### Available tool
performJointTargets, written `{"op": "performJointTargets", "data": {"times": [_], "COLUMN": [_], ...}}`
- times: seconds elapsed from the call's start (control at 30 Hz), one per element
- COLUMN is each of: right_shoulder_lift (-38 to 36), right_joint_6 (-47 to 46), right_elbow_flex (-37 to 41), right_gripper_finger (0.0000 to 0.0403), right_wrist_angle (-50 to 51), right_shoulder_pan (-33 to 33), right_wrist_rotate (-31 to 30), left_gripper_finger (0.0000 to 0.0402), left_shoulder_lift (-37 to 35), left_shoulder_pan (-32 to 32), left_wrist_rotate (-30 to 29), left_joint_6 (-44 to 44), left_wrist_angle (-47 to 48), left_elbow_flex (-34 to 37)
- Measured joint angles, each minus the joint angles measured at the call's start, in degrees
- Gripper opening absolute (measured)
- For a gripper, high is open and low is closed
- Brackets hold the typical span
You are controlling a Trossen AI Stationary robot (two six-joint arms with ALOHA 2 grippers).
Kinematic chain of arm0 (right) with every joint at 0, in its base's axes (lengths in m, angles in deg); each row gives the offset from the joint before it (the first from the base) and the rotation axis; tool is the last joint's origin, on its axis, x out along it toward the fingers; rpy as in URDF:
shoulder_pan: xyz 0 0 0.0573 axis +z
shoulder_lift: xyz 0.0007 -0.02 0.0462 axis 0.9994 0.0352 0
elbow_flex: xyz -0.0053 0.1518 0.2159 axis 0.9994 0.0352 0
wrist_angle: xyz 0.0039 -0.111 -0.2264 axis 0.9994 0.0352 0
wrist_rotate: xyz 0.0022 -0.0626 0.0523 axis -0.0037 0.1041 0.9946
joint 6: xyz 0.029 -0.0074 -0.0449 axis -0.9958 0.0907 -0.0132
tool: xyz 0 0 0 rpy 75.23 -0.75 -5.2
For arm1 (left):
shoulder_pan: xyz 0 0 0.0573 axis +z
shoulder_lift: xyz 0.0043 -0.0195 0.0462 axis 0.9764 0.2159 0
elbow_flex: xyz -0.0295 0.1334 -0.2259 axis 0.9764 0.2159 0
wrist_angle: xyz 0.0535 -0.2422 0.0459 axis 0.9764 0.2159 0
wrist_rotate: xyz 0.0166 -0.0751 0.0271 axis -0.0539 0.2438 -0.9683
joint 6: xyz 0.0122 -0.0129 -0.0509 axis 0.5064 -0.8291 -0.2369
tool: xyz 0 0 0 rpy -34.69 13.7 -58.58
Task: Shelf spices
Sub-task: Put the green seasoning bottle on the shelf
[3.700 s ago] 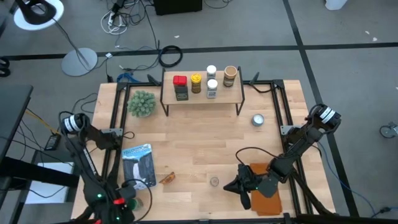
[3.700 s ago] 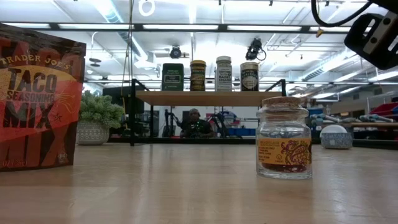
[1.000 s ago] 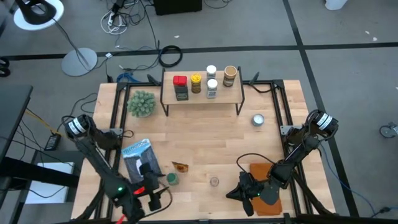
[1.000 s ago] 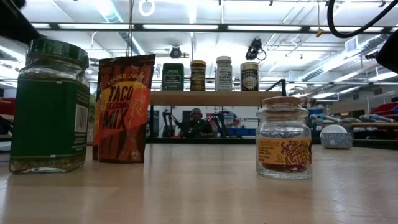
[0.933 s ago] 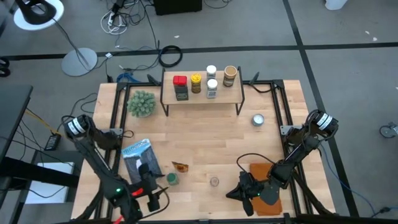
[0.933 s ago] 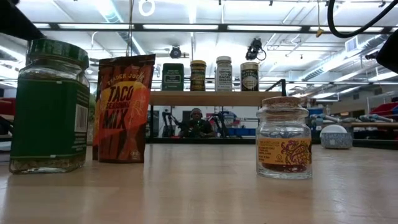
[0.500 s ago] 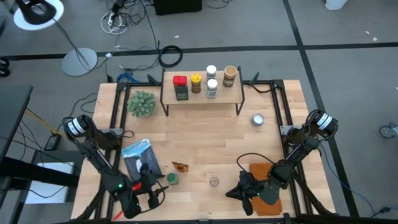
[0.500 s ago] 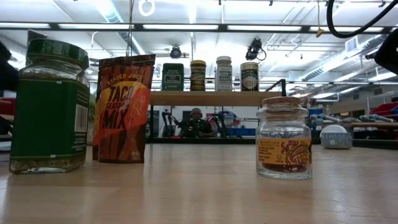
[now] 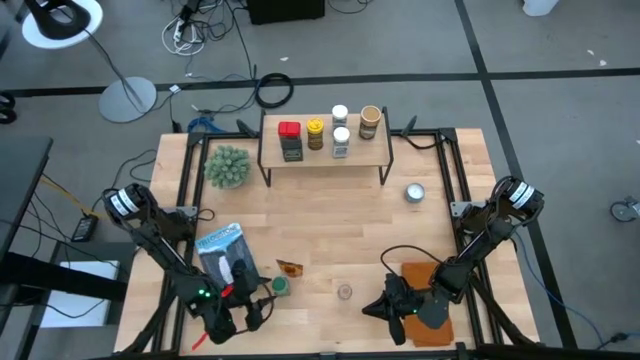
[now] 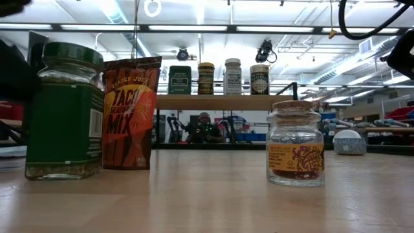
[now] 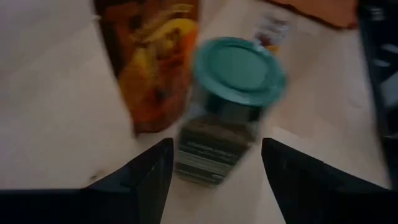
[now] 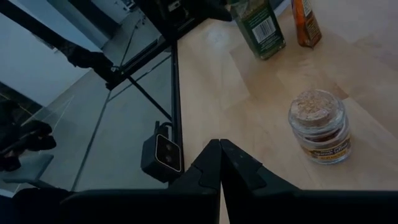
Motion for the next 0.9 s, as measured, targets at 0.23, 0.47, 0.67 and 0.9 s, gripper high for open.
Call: {"op": "performJointTargets", "data": {"times": [0.23, 0.47, 0.67, 0.9], "right_shoulder_lift": [0.0, 0.0, 0.0, 0.0], "right_joint_6": [-0.5, -0.6, -0.2, -0.1], "right_elbow_flex": [0.0, 0.0, 0.0, 0.0], "right_gripper_finger": [0.0007, 0.0007, 0.0007, 0.0007], "right_wrist_angle": [-0.2, -0.3, -0.3, -0.2], "right_shoulder_pan": [0.0, 0.0, 0.0, 0.0], "right_wrist_rotate": [0.0, 0.0, 0.0, 0.0], "left_gripper_finger": [0.0249, 0.0249, 0.0249, 0.0249], "left_shoulder_lift": [0.0, 0.0, 0.0, 0.0], "left_shoulder_pan": [2.4, 2.3, 1.7, 3.2], "left_wrist_rotate": [0.6, 0.7, 1.0, 1.1], "left_joint_6": [-17.7, -22.1, -17.6, -18.1], "left_wrist_angle": [13.8, 14.2, 8.7, 8.8], "left_elbow_flex": [0.0, 0.0, 0.0, 0.0]}}
